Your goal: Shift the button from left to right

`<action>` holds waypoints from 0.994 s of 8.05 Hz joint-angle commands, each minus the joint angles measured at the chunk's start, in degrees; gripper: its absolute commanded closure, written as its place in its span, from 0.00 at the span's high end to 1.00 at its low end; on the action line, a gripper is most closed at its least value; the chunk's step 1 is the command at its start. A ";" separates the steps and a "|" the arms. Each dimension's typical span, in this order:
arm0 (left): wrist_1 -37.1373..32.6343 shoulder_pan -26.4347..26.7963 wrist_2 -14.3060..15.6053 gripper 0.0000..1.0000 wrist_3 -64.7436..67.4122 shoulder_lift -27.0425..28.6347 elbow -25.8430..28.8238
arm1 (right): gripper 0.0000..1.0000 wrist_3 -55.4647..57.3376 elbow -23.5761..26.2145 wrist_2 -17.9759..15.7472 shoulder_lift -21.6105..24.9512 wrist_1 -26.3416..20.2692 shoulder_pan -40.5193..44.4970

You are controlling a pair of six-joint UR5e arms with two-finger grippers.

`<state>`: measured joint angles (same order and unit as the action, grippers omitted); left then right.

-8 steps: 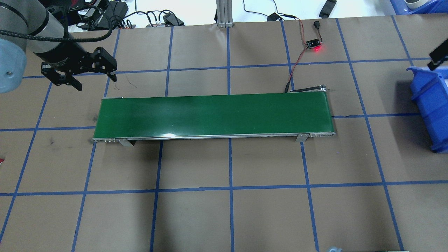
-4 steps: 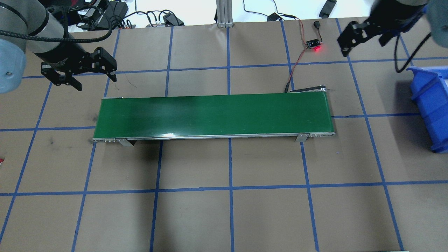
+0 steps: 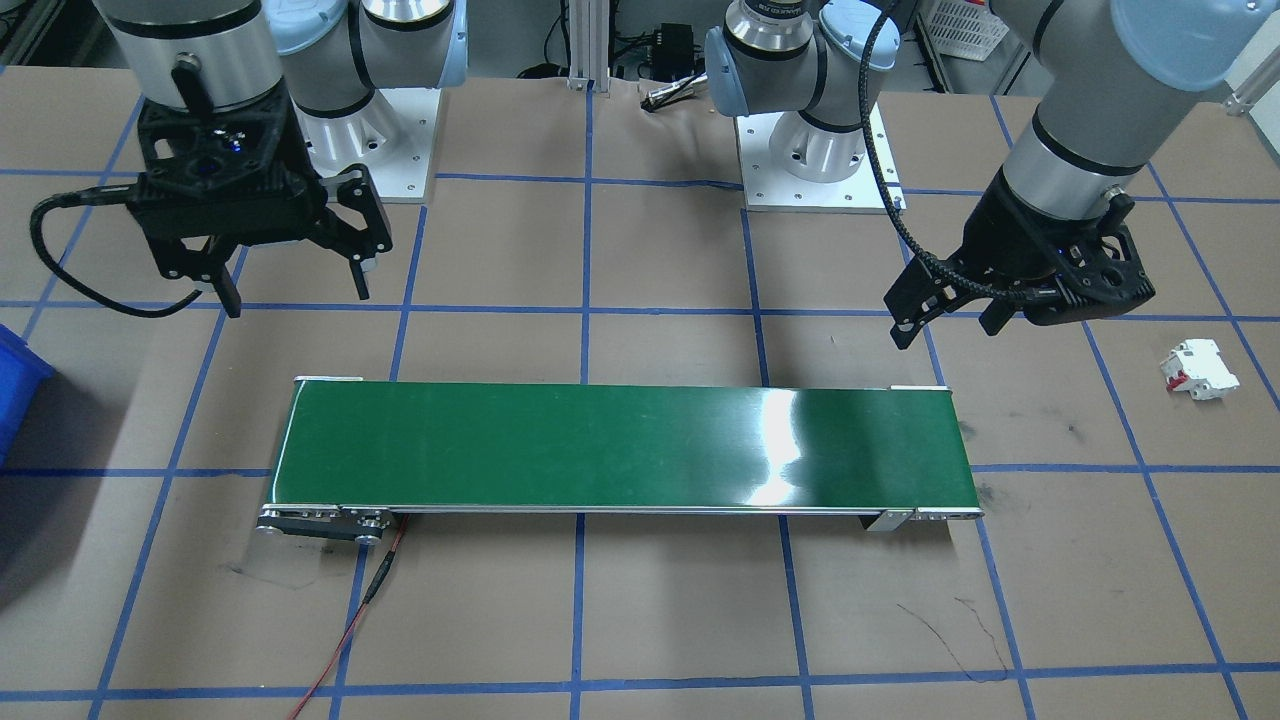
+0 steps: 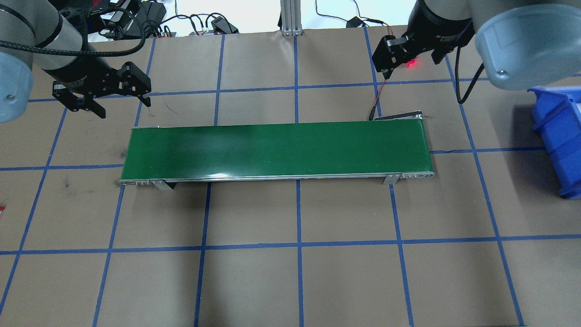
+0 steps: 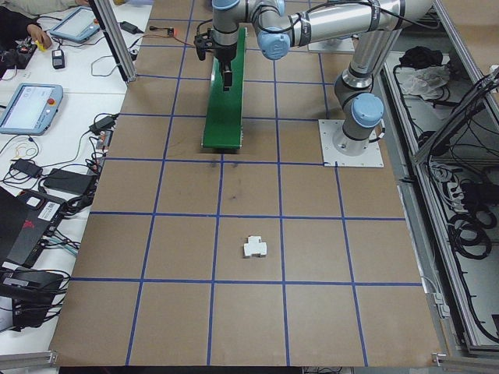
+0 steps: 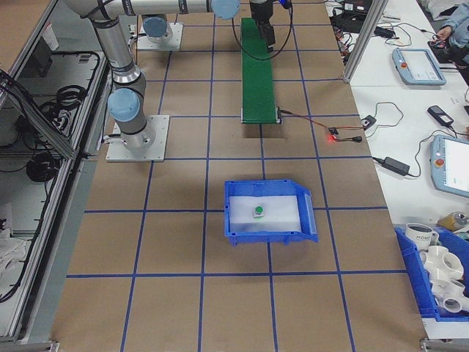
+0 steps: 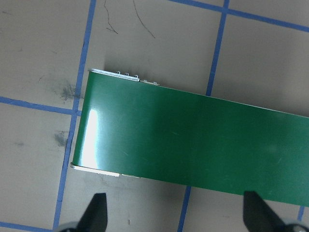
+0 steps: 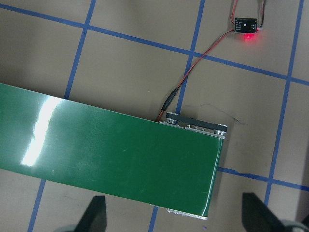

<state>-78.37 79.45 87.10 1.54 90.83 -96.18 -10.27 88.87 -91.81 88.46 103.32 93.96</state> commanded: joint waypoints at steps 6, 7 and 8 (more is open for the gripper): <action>-0.03 -0.08 0.00 1.00 -0.05 -0.13 -0.05 | 1.00 0.51 0.51 -0.21 -0.22 0.92 0.17; -0.03 -0.08 0.00 1.00 -0.13 -0.13 -0.14 | 1.00 0.42 0.51 -0.13 -0.30 0.92 0.17; -0.03 -0.08 0.00 1.00 -0.13 -0.31 -0.14 | 1.00 0.42 0.69 -0.13 -0.39 0.92 0.17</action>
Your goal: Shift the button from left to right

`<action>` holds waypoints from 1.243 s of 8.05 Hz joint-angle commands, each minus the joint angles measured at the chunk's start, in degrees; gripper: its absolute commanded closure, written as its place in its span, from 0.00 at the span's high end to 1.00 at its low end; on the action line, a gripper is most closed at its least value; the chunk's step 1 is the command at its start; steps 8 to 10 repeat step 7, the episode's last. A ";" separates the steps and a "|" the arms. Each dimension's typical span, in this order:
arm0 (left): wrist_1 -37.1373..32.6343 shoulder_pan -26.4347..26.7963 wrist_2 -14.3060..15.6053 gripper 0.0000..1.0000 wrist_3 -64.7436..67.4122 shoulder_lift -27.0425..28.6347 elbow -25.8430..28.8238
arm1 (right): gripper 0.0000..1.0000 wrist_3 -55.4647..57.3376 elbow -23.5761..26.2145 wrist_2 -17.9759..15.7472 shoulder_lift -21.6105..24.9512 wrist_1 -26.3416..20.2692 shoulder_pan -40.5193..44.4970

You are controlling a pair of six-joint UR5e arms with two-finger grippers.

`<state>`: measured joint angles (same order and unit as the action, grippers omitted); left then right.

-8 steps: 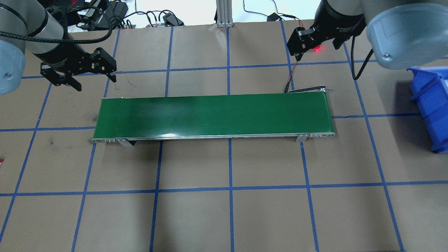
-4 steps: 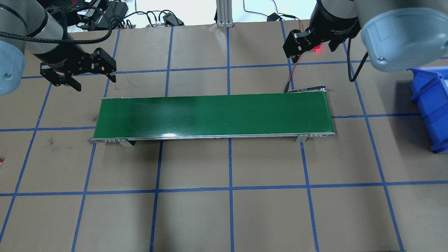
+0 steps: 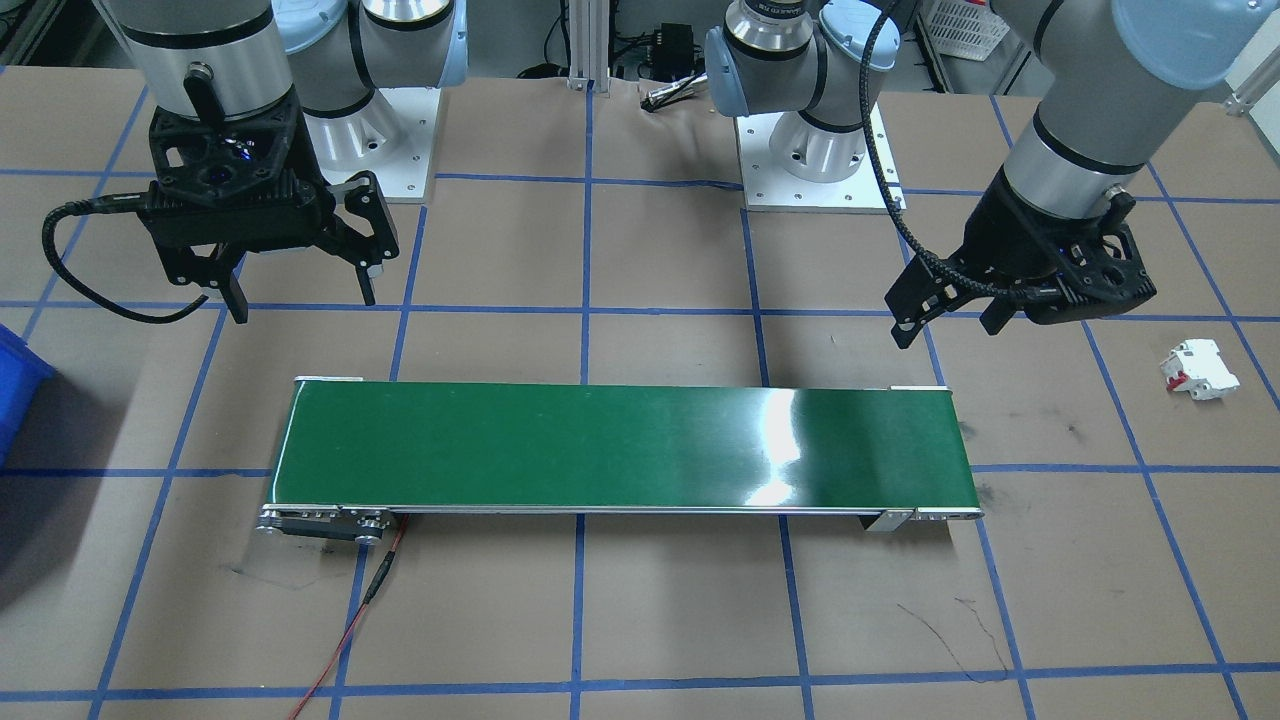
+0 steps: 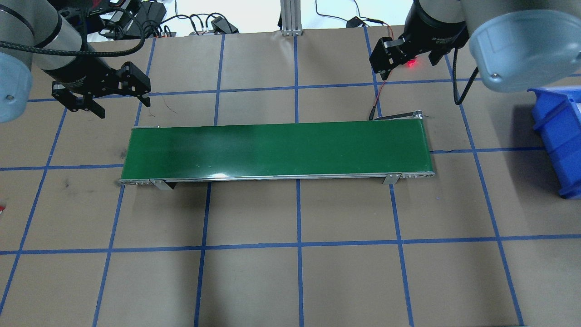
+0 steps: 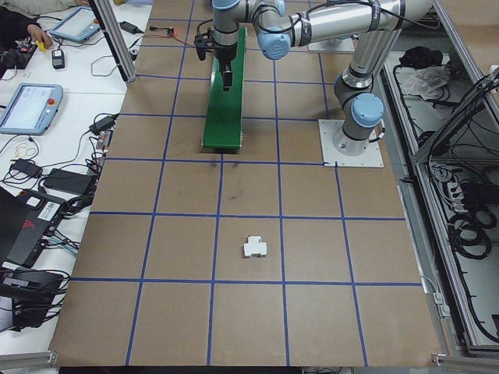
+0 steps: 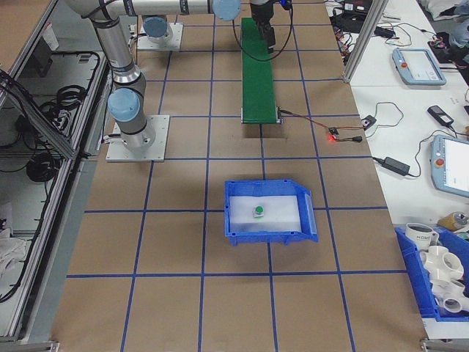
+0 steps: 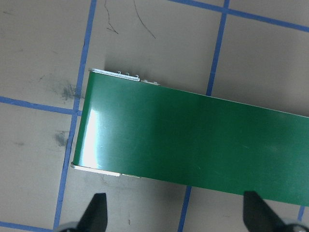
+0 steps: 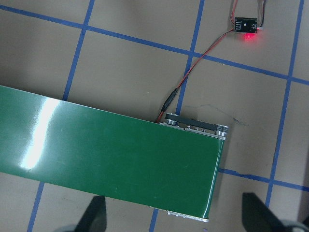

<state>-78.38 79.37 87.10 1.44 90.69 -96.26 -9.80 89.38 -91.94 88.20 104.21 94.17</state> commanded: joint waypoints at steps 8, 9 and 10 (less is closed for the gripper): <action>0.07 0.00 -0.09 1.00 -0.21 -0.43 -0.07 | 1.00 -0.48 0.36 -0.17 -0.30 -1.73 -0.13; 0.07 0.00 -0.09 1.00 -0.21 -0.43 -0.07 | 1.00 -0.48 0.36 -0.17 -0.30 -1.73 -0.13; 0.07 0.00 -0.09 1.00 -0.21 -0.43 -0.07 | 1.00 -0.48 0.36 -0.17 -0.30 -1.73 -0.13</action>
